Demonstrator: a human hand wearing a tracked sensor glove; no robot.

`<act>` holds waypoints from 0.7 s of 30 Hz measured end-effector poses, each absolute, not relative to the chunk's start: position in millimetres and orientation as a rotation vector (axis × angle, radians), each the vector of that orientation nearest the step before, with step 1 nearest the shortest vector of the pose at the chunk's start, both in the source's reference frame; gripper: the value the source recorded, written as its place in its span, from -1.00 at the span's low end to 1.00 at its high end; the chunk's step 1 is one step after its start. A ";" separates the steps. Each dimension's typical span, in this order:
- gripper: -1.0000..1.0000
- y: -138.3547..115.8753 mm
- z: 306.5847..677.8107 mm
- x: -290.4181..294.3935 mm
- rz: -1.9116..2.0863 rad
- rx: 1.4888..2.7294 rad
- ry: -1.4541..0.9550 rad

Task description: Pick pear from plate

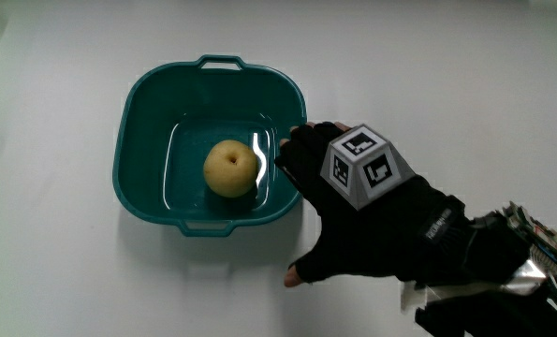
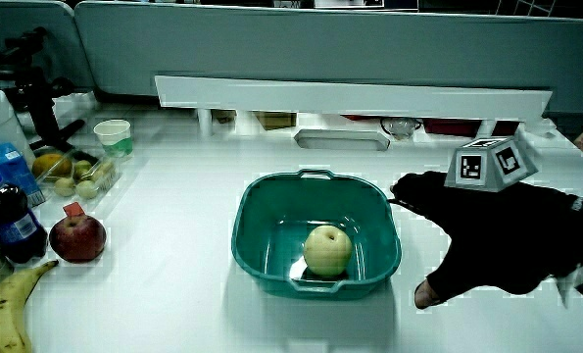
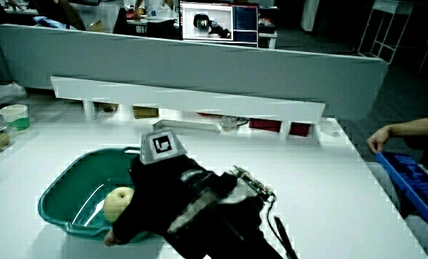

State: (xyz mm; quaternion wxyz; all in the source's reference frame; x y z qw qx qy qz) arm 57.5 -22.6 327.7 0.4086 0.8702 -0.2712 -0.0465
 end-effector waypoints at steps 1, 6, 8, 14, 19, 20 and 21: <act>0.00 -25.1 329.4 56.2 -0.108 2.184 -0.685; 0.00 -40.0 337.7 50.0 -0.077 2.171 -0.655; 0.00 -45.9 340.2 46.4 -0.094 2.214 -0.649; 0.00 -61.1 355.3 32.6 -0.068 2.138 -0.619; 0.00 -71.5 374.4 16.6 -0.110 2.131 -0.585; 0.00 -73.2 375.4 13.7 -0.093 2.124 -0.607; 0.00 -75.5 379.4 11.8 -0.090 2.105 -0.594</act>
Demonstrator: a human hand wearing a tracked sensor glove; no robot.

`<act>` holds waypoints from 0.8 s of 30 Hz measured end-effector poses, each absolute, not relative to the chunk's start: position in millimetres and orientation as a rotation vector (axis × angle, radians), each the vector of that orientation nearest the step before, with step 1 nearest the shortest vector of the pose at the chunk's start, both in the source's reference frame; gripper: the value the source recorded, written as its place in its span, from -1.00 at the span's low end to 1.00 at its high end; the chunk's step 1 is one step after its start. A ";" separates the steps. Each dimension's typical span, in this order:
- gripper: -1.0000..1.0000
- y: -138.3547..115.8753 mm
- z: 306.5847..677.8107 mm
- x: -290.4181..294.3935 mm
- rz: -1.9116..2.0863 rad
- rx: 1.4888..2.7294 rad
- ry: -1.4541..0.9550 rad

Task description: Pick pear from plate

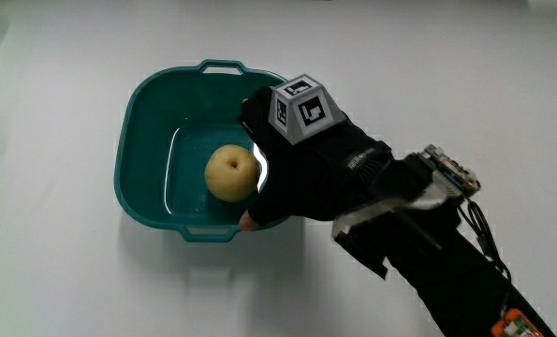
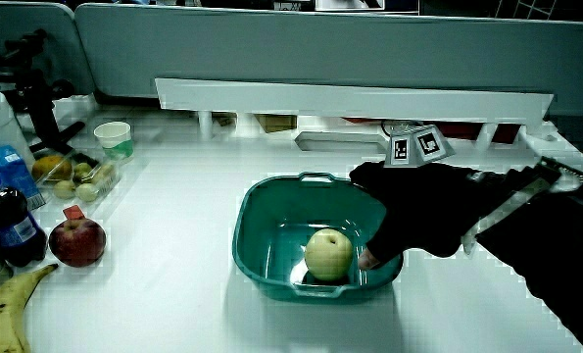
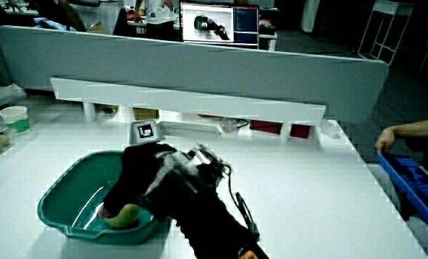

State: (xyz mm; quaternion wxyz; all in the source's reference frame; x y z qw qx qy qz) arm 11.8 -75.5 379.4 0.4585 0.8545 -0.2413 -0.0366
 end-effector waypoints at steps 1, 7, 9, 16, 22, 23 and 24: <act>0.00 -77.4 380.5 9.6 -0.088 2.102 -0.598; 0.00 -89.0 397.6 0.2 -0.024 2.044 -0.589; 0.00 -92.7 405.8 -2.3 -0.032 2.048 -0.566; 0.00 -95.9 425.1 -15.0 0.004 2.015 -0.579; 0.00 -94.0 447.3 -20.6 -0.010 1.979 -0.546; 0.00 -94.4 451.6 -20.8 -0.032 1.996 -0.522; 0.00 -94.1 454.4 -21.8 -0.022 1.987 -0.529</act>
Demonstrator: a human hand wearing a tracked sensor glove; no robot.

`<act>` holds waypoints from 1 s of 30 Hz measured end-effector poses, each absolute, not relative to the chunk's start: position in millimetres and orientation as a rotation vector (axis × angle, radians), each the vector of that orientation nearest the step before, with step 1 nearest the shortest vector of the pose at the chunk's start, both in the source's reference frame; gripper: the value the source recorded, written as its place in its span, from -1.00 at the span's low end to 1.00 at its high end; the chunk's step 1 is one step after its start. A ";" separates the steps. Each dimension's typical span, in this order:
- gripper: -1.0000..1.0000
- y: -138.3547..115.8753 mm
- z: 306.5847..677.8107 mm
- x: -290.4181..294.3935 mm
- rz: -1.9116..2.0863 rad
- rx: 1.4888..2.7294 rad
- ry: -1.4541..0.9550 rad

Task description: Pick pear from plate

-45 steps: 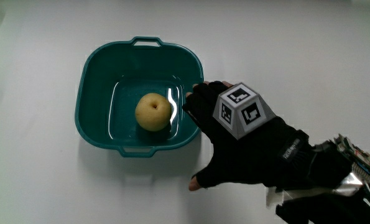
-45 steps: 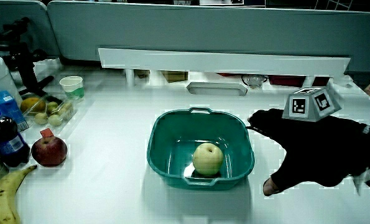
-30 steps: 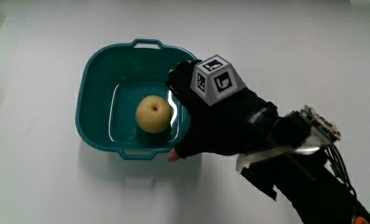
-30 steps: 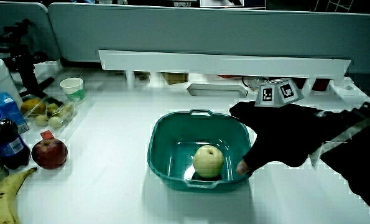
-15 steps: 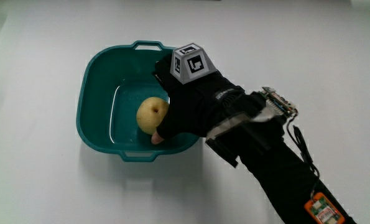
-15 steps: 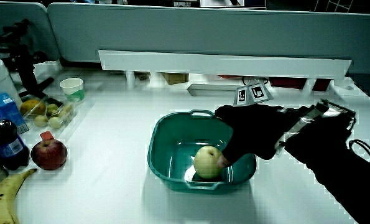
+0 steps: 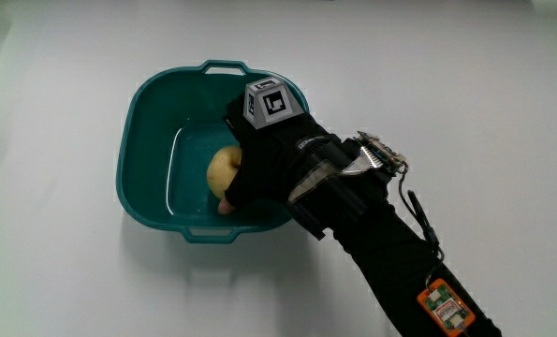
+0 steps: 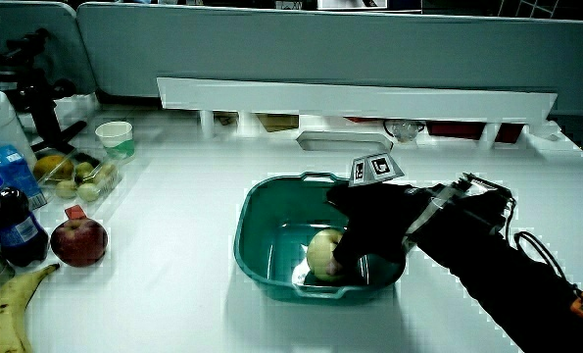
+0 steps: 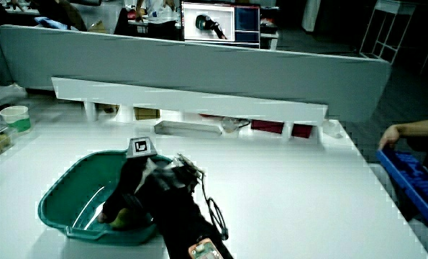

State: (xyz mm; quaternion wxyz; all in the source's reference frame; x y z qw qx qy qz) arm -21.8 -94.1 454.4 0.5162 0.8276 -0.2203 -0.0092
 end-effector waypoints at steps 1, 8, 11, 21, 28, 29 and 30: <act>0.00 -93.3 454.7 -23.1 0.005 1.988 -0.549; 0.00 -88.1 473.0 -30.6 -0.038 1.954 -0.527; 0.00 -87.6 477.2 -30.7 -0.050 1.977 -0.517; 0.03 -86.6 479.8 -30.6 -0.023 1.932 -0.533; 0.22 -86.8 477.7 -30.4 0.016 1.954 -0.572; 0.24 -86.6 478.9 -30.5 0.016 1.960 -0.573; 0.27 -86.1 478.9 -30.4 0.004 1.975 -0.560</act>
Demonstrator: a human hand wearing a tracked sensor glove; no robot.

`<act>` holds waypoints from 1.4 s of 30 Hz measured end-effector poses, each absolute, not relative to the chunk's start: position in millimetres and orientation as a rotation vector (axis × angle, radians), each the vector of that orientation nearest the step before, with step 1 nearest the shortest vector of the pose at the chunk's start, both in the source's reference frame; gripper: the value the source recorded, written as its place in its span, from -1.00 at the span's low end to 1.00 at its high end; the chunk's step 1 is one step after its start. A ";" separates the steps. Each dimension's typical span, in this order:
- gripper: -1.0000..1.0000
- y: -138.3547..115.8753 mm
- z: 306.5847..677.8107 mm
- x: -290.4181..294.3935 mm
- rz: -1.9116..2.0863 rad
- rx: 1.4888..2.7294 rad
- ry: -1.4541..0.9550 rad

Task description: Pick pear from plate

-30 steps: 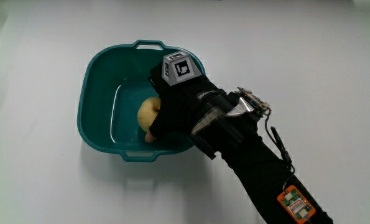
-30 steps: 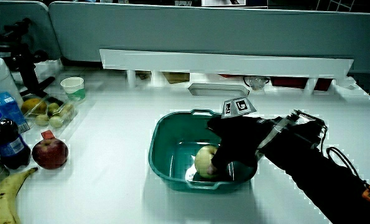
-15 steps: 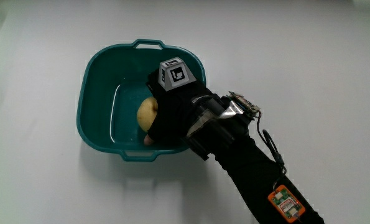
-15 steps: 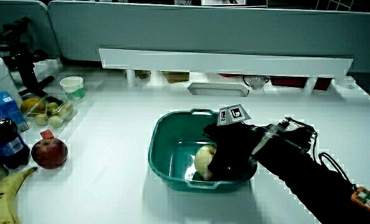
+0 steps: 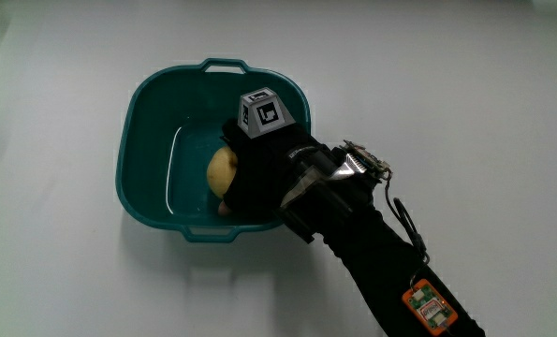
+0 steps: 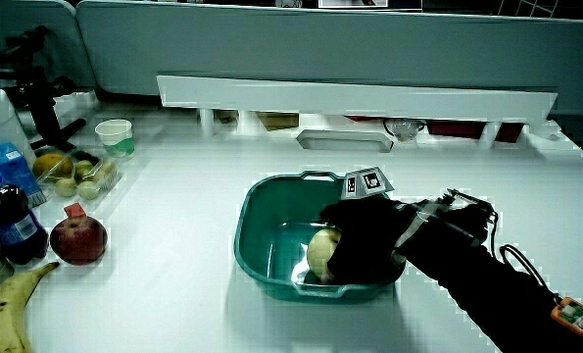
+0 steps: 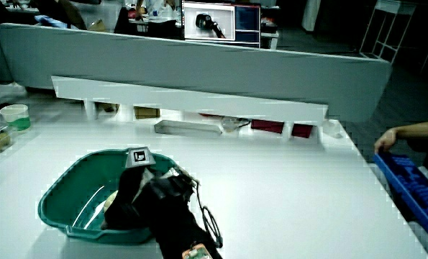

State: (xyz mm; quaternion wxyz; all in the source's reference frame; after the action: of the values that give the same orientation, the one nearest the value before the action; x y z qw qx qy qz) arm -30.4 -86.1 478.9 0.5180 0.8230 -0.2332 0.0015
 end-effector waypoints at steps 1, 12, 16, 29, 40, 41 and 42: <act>0.30 -86.0 481.7 -30.5 -0.013 1.976 -0.547; 0.59 -85.7 482.8 -31.4 -0.012 2.005 -0.546; 0.70 -84.6 480.1 -31.3 0.029 2.009 -0.577; 1.00 -81.7 473.4 -36.2 -0.020 2.155 -0.608; 1.00 -90.3 441.5 -28.9 0.029 2.215 -0.642; 1.00 -91.8 439.1 -27.5 0.027 2.206 -0.643; 1.00 -93.8 440.5 -25.8 0.006 2.195 -0.632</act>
State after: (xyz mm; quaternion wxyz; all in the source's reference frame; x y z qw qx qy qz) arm -25.8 -93.8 440.5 0.4156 0.8741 -0.2515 0.0022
